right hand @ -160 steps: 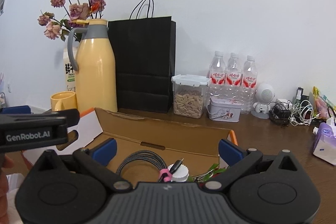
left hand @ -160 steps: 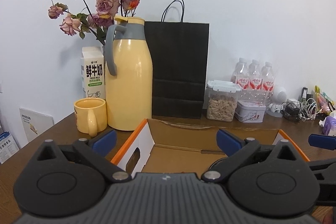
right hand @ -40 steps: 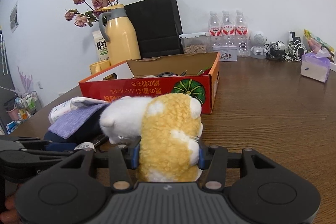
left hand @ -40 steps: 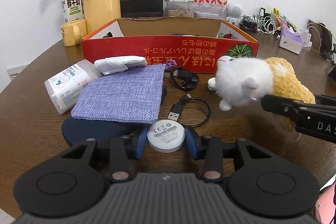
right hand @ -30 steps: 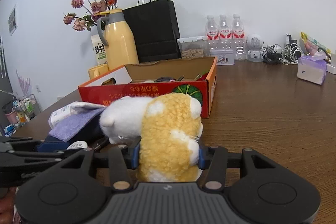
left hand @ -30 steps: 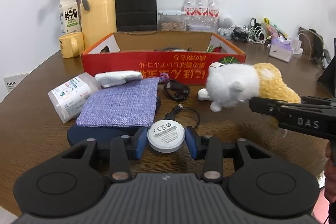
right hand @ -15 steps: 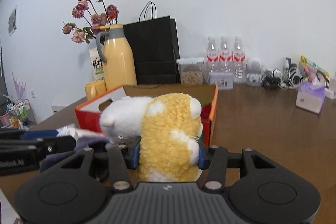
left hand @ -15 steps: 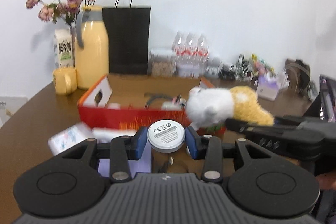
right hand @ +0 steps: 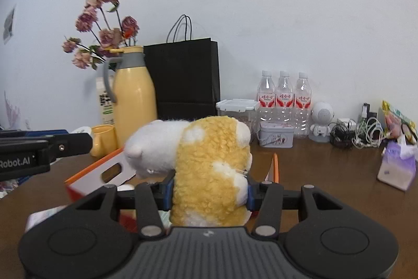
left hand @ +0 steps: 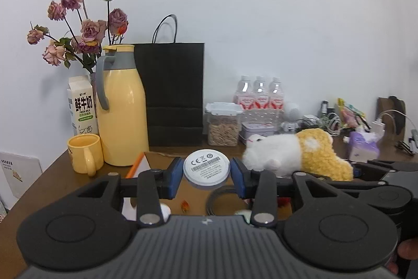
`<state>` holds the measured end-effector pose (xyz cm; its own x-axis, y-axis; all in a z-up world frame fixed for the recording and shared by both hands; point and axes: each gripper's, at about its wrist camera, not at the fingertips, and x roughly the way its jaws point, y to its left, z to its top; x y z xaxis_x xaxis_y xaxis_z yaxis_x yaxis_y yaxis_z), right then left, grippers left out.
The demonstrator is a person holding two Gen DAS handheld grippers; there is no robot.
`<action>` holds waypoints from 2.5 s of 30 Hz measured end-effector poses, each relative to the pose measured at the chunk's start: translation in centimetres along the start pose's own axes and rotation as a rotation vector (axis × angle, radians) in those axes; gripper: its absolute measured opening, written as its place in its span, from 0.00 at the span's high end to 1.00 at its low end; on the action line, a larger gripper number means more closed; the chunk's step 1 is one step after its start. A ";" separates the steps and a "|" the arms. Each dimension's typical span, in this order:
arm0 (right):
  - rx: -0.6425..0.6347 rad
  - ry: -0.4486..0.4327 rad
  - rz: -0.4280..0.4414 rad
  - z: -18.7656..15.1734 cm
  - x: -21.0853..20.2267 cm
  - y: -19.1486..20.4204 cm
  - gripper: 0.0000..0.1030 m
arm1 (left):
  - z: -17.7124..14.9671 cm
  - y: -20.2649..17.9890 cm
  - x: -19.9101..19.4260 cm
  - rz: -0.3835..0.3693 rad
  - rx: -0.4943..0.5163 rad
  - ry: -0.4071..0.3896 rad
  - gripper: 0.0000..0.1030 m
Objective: Organize objects
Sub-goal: 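Carry the white disc and plush toy into the box and open both tools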
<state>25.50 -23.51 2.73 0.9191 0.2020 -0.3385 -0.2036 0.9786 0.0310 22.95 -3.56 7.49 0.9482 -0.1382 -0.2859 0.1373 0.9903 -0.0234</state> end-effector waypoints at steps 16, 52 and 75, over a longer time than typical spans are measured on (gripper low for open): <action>0.091 0.200 -0.027 0.4 12.9 -2.7 0.54 | -0.4 3.6 14.7 0.103 -0.060 0.195 0.61; 0.027 0.062 -0.047 0.5 7.9 -1.5 0.00 | 0.8 2.0 11.1 0.166 -0.004 0.106 0.00; -0.062 0.073 -0.014 -2.7 -4.1 2.2 0.00 | -0.7 3.3 -3.1 0.202 0.018 0.059 0.00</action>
<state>20.33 -22.29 1.61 0.8953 0.1827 -0.4062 -0.2136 0.9764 -0.0315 20.31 0.15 7.65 0.9387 0.0647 -0.3387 -0.0481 0.9972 0.0572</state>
